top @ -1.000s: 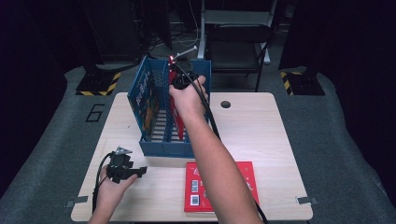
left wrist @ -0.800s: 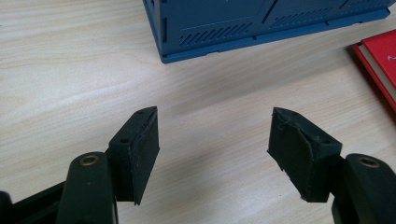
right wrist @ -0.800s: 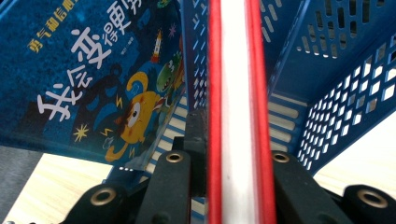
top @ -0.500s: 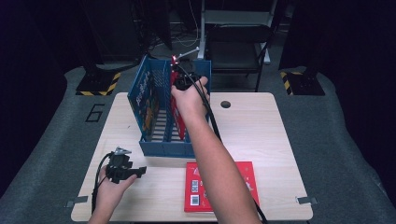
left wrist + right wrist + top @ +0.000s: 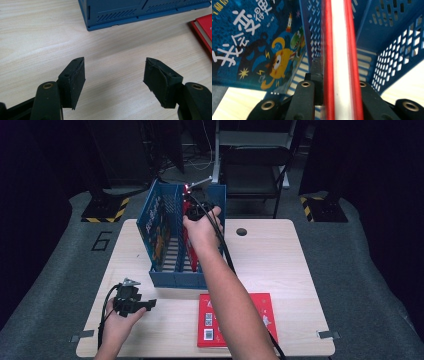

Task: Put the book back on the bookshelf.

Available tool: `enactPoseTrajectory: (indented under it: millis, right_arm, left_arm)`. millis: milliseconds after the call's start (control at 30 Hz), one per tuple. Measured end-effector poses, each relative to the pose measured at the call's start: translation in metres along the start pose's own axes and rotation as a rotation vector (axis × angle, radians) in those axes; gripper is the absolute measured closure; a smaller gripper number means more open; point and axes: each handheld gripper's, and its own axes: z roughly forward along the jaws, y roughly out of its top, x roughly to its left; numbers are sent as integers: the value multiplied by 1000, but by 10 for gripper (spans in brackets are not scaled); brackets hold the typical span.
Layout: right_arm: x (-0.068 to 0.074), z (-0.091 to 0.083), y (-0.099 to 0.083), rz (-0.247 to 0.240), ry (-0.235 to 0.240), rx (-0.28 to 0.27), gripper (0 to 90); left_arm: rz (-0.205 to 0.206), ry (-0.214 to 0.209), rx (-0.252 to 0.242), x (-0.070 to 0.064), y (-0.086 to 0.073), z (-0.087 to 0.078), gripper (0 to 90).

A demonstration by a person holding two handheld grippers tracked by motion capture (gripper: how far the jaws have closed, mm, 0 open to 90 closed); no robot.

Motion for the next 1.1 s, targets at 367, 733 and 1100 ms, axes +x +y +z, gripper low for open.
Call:
enactPoseTrajectory:
  millis: [367,733,1100]
  right_arm:
    - [-6,-5,-2,11,-17,2,793]
    - [2,24,-15,-44,-24,23,790]
    - [6,45,-26,-100,-26,55,784]
  left_arm:
    - [-18,-6,0,-4,0,3,337]
    - [-17,-5,-2,-1,-1,2,337]
    - [-7,-1,12,4,-2,0,338]
